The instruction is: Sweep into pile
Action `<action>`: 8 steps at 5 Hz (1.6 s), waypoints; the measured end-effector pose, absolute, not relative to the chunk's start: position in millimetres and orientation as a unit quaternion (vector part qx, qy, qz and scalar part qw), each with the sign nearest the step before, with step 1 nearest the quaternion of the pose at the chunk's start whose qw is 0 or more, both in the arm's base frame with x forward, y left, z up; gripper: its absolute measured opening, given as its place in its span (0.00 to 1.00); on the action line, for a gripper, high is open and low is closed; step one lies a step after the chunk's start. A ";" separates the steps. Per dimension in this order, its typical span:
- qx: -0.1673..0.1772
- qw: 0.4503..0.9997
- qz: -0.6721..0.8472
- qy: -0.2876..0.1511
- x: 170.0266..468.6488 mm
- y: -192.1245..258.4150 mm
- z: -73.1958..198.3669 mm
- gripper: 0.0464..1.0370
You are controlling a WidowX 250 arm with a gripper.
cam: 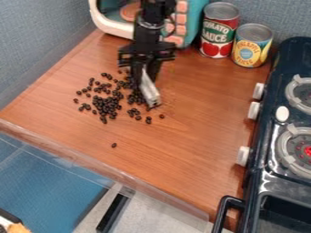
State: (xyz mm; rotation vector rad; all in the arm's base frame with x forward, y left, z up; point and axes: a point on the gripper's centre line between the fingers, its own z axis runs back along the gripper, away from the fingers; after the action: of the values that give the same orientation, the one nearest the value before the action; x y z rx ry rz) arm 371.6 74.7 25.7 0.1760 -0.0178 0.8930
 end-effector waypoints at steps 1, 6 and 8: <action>0.082 0.898 0.433 0.003 357.6 88.7 26.1 0.29; 0.062 0.883 0.464 0.013 333.3 131.0 33.9 0.29; 0.005 0.887 0.461 0.002 346.4 109.4 66.7 0.29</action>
State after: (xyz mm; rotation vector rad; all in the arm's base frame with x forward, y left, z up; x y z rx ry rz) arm 346.4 109.4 66.7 0.0095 0.0032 0.9581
